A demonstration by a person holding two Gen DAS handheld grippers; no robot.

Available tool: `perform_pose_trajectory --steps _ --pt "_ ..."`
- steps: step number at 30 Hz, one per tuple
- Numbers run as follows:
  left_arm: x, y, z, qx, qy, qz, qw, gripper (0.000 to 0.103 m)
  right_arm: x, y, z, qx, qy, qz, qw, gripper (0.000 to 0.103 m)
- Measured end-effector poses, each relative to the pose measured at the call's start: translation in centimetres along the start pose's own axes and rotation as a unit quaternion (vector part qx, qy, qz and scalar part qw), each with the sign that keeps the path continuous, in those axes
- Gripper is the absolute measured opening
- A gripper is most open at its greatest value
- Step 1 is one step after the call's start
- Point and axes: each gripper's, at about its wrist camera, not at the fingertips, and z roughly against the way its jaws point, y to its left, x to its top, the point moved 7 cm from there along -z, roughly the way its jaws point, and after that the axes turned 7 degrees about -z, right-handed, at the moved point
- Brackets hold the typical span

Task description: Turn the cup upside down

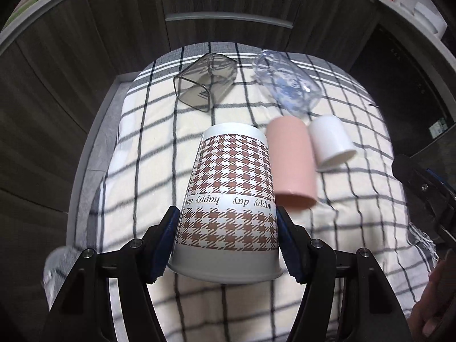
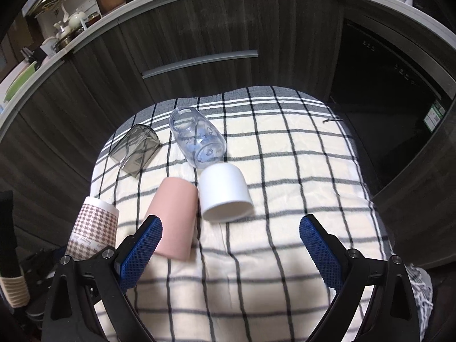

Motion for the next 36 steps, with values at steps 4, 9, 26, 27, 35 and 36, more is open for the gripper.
perform_pose_trajectory --steps 4,9,26,27,35,36 --pt "-2.0 -2.0 0.7 -0.013 -0.006 0.005 0.9999 0.065 -1.4 -1.5 1.6 -0.006 -0.002 0.008 1.0 0.097" --pt "-4.2 -5.1 0.2 -0.028 -0.005 0.004 0.9996 0.065 -3.2 -4.3 2.5 -0.024 0.003 0.015 1.0 0.097" --pt "-6.9 -10.4 -3.4 -0.047 0.01 -0.007 0.9988 0.066 -6.1 -10.5 2.0 -0.057 0.024 -0.016 0.998 0.097" --pt "-7.1 -10.5 -3.7 -0.047 0.014 -0.009 0.9988 0.066 -6.2 -10.6 1.9 -0.057 0.025 -0.017 0.998 0.097" --pt "-7.7 -10.6 -4.4 -0.055 0.037 -0.009 0.9977 0.072 -6.4 -10.5 1.9 -0.058 0.026 -0.017 0.998 0.097" --pt "-7.6 -10.5 -4.1 -0.053 0.035 -0.011 0.9979 0.076 -6.4 -10.4 1.9 -0.058 0.026 -0.016 0.998 0.097"
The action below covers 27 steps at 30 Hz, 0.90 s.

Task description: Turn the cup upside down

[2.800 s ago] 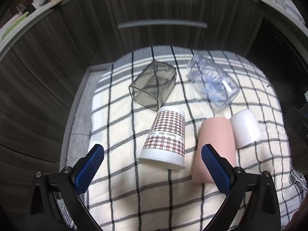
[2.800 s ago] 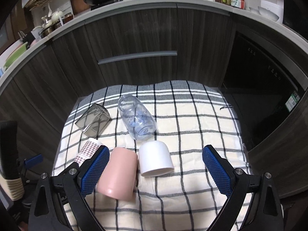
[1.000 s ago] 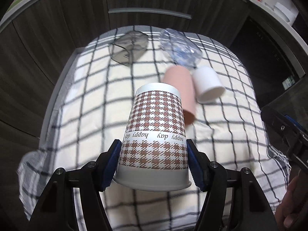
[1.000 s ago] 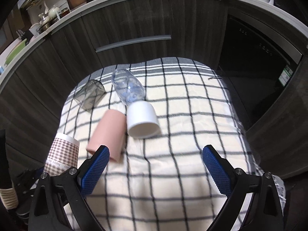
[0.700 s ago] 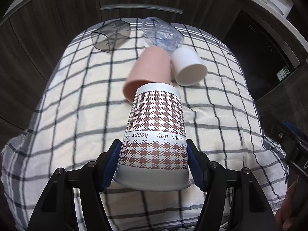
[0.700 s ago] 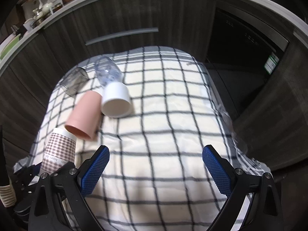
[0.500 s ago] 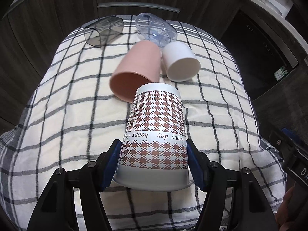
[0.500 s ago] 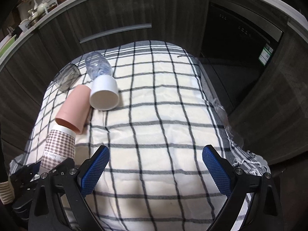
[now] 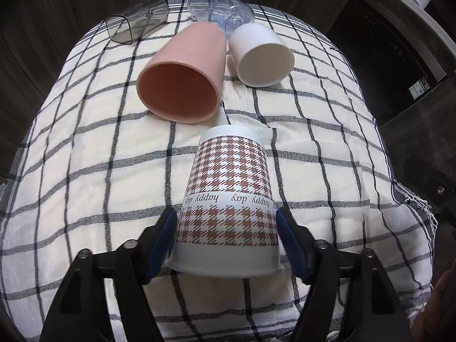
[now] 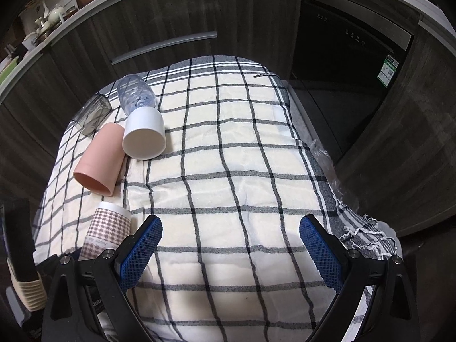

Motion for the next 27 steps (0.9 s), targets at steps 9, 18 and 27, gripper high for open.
perform_pose_trajectory --steps 9,18,27 --pt "0.2 1.0 4.3 0.003 -0.035 -0.004 0.9994 0.086 0.9 2.1 1.9 0.011 -0.012 0.015 1.0 0.097" --pt "0.7 5.3 8.9 0.045 -0.091 0.021 0.9946 0.087 1.4 7.2 2.1 0.029 0.0 0.048 0.998 0.097" --pt "1.0 10.4 10.5 0.075 -0.13 0.049 0.9874 0.087 0.6 12.3 0.7 0.025 0.035 0.095 0.994 0.097"
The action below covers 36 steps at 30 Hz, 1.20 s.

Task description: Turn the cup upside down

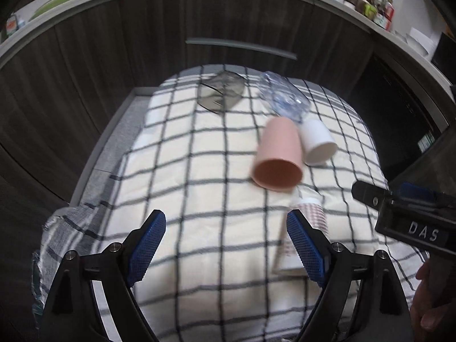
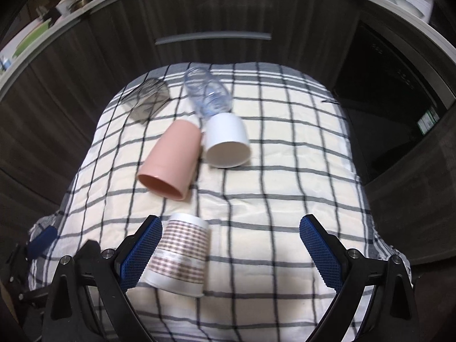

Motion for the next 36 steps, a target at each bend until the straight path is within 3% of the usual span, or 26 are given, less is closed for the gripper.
perform_pose_trajectory --steps 13,28,33,36 --pt "1.4 5.2 -2.5 0.029 -0.035 0.024 0.9987 0.087 -1.2 3.6 -4.6 -0.024 0.104 0.021 0.994 0.097" --pt "2.5 6.5 -4.0 0.013 -0.055 0.04 0.9976 0.087 -1.9 4.2 -10.4 -0.062 0.249 0.03 0.966 0.095" --pt "2.6 6.6 -4.1 0.012 -0.06 0.041 0.9973 0.087 -2.8 4.4 -12.0 -0.054 0.285 0.021 0.957 0.084" --pt "2.6 6.7 -4.2 0.014 -0.059 0.042 0.9973 0.087 -3.3 4.5 -12.5 -0.044 0.296 0.017 0.954 0.063"
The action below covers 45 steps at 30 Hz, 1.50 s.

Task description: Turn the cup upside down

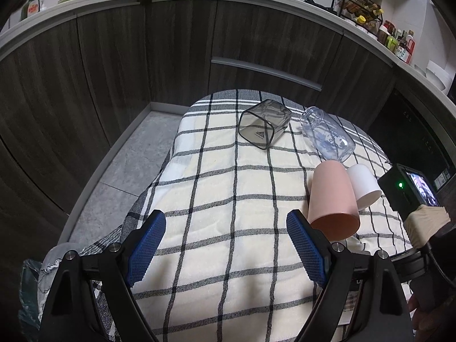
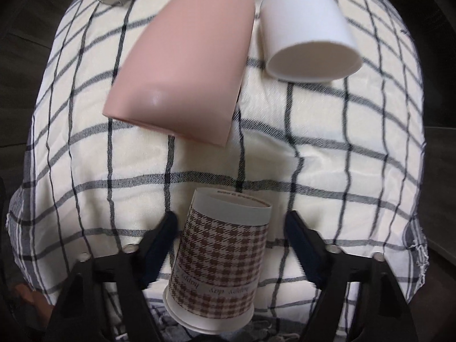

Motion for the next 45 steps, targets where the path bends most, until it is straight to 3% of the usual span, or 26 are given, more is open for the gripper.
perform_pose_trajectory --steps 6,10,12,14,17,19,24,26,29,30,33,39,45 --pt "0.0 -0.3 0.2 0.003 -0.005 -0.008 0.9999 0.087 -0.5 -0.5 0.8 0.023 -0.037 0.0 0.999 0.059" --pt "-0.1 -0.7 0.7 0.001 -0.005 -0.006 1.0 0.087 -1.4 -1.2 2.7 0.042 -0.093 0.0 0.995 0.059" --pt "-0.3 -1.0 0.8 0.001 -0.003 -0.007 1.0 0.087 -1.5 -1.6 4.0 0.044 -0.142 0.002 0.989 0.059" --pt "-0.5 -1.3 1.1 0.003 -0.006 -0.009 0.9999 0.087 -1.7 -2.0 5.8 0.045 -0.209 0.005 0.977 0.059" --pt "-0.8 -2.3 1.5 0.007 -0.016 -0.016 0.9997 0.087 -2.0 -2.8 9.0 0.038 -0.349 0.008 0.936 0.059" --pt "-1.1 -3.4 1.6 0.01 -0.026 -0.03 0.9992 0.087 -2.1 -3.1 10.0 0.044 -0.409 -0.001 0.911 0.059" --pt "-2.0 -4.6 1.3 0.04 -0.049 -0.049 0.9968 0.087 -1.9 -4.8 9.7 0.028 -0.494 -0.035 0.868 0.059" --pt "-2.2 -4.8 1.2 0.046 -0.051 -0.048 0.9964 0.087 -1.6 -5.2 8.7 0.02 -0.497 -0.041 0.867 0.059" --pt "-2.4 -5.2 1.5 0.056 -0.062 -0.057 0.9948 0.087 -2.0 -5.7 7.3 0.02 -0.478 -0.051 0.877 0.059" --pt "-2.4 -5.4 1.6 0.057 -0.065 -0.062 0.9944 0.087 -2.1 -5.9 7.2 0.023 -0.481 -0.05 0.875 0.059" --pt "-2.6 -5.7 2.2 0.053 -0.072 -0.065 0.9939 0.087 -3.0 -5.4 7.2 0.007 -0.472 -0.036 0.881 0.059" --pt "-2.9 -5.5 2.8 0.042 -0.076 -0.056 0.9947 0.087 -5.0 -5.6 5.7 0.015 -0.444 -0.035 0.895 0.059" --pt "-3.0 -6.1 3.5 0.036 -0.089 -0.068 0.993 0.088 -5.5 -5.7 5.0 0.017 -0.435 -0.037 0.9 0.059"
